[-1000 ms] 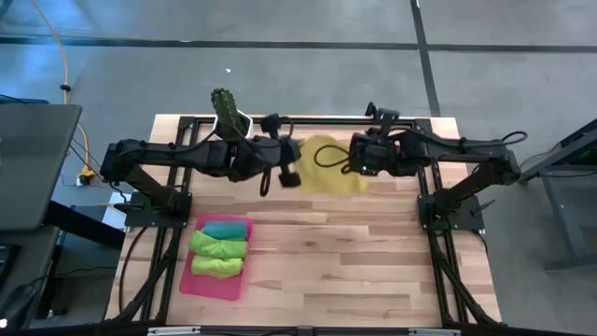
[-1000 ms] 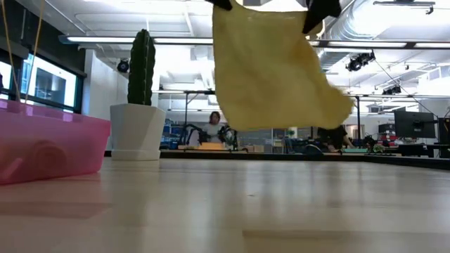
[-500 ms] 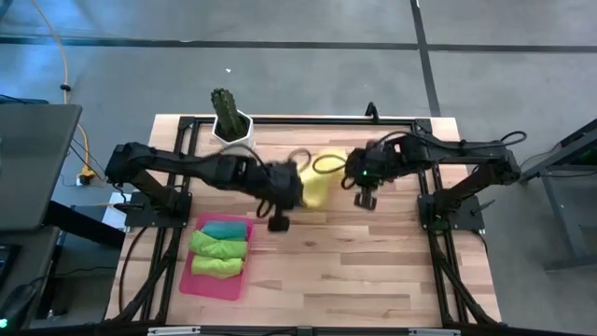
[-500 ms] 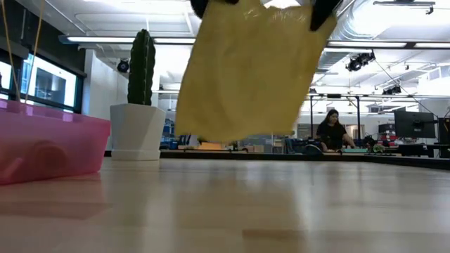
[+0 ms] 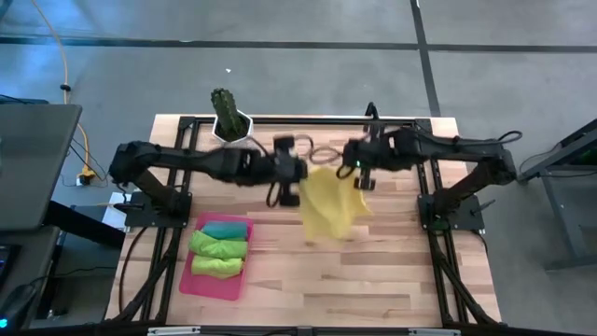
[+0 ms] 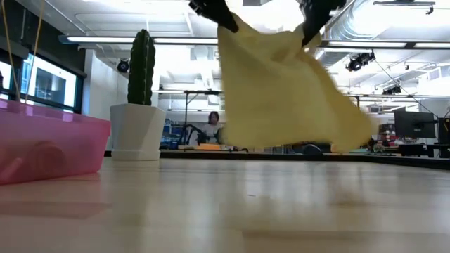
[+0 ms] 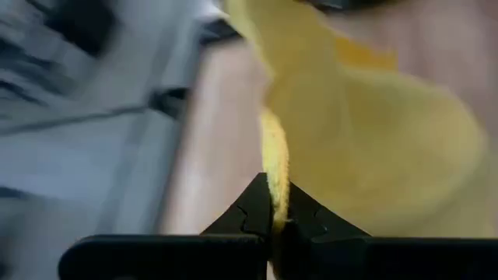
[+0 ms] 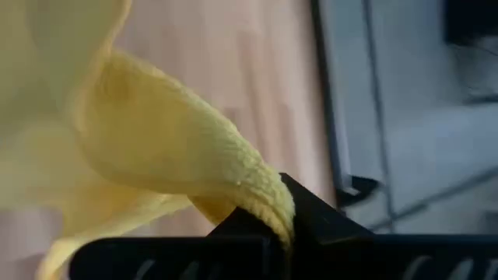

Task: Roll microfiber towels into tight, uniform cylinder then place into a basket
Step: Roll the yellow towel

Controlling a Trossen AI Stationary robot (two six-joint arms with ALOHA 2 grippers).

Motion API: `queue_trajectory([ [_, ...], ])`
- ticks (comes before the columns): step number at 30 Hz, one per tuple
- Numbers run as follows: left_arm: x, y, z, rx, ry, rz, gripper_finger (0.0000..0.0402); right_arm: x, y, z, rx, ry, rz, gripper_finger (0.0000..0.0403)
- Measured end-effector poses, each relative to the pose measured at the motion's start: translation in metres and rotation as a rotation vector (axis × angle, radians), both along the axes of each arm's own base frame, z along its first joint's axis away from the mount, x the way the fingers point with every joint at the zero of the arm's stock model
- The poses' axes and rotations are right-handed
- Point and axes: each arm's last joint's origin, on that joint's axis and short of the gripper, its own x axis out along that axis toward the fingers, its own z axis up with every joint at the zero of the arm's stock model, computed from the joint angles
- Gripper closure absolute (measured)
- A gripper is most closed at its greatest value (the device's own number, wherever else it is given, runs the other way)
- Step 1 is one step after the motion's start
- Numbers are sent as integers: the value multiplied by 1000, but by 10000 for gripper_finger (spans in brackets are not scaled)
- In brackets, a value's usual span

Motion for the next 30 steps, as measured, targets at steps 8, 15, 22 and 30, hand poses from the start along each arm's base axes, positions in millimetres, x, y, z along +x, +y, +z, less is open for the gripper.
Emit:
queue_trajectory([
  [8, -14, 53, 40, 244, -6, 217, 401, -7, -49, 8, -286, 71, -123, 403],
  [15, -14, 44, 36, -28, -62, 115, 401, -4, -38, 3, -3, -37, -133, 403],
  [22, 2, -1, 8, -366, 44, -118, 401, 1, 3, -1, 411, -83, -16, 403],
  [30, 9, -15, -2, -254, 108, -133, 401, 17, 38, -22, 247, -42, 215, 403],
])
